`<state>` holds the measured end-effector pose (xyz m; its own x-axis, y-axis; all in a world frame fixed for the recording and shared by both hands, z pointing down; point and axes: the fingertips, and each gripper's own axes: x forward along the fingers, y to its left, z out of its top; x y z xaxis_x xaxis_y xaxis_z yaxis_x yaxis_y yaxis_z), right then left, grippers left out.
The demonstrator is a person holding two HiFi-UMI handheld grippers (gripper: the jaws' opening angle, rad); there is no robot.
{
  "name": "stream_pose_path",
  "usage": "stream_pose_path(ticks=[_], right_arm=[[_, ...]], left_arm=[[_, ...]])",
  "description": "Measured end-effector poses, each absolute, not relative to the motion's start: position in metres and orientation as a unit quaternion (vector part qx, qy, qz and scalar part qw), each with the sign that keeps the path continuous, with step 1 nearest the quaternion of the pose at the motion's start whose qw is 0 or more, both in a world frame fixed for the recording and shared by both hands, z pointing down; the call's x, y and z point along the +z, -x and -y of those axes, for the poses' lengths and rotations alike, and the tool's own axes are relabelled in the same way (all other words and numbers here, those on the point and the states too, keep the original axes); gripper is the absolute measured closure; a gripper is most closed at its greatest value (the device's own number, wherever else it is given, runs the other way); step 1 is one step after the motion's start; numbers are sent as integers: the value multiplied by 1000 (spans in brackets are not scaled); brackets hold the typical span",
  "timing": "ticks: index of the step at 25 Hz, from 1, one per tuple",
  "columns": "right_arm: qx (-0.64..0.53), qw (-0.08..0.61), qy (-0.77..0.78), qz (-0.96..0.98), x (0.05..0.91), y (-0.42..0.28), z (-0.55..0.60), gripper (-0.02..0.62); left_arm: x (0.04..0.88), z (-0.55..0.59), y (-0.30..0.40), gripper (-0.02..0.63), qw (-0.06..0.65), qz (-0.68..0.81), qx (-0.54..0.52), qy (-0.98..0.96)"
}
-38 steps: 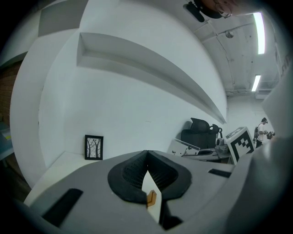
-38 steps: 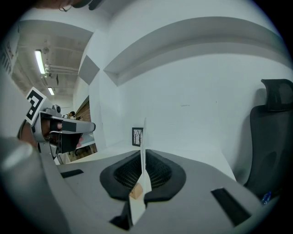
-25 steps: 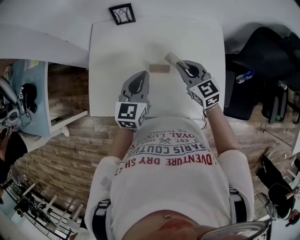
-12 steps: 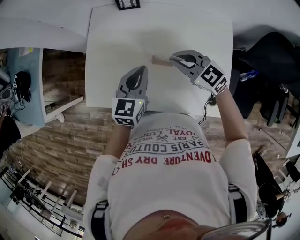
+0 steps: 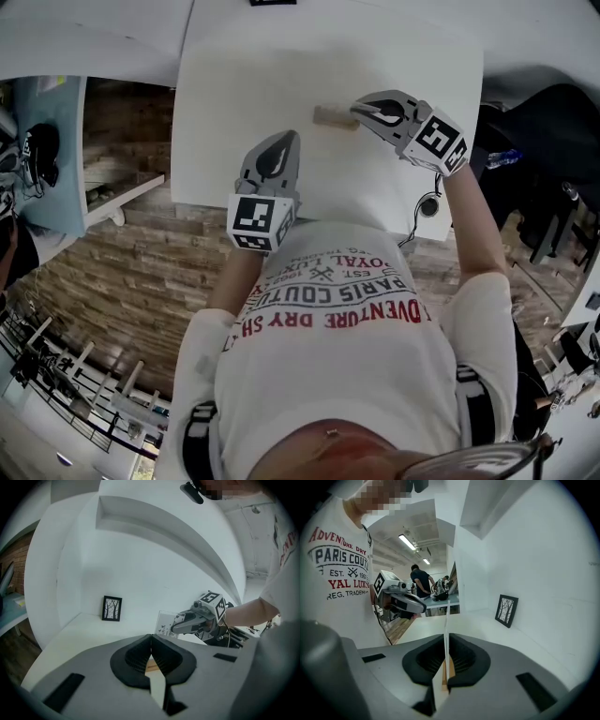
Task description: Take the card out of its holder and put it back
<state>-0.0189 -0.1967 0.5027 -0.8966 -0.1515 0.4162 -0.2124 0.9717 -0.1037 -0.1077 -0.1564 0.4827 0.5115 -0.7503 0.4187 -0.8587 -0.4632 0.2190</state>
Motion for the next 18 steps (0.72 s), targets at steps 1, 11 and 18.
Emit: stream_pose_path(ticks=[1, 11, 18], right_arm=[[75, 208, -92, 971, 505, 19, 196, 560], [76, 207, -73, 973, 508, 24, 196, 560], [79, 205, -71, 973, 511, 23, 196, 560]], left_arm=[[485, 156, 108, 581, 208, 478, 133, -843], [490, 153, 105, 581, 217, 479, 136, -840], [492, 152, 109, 581, 219, 482, 139, -837]])
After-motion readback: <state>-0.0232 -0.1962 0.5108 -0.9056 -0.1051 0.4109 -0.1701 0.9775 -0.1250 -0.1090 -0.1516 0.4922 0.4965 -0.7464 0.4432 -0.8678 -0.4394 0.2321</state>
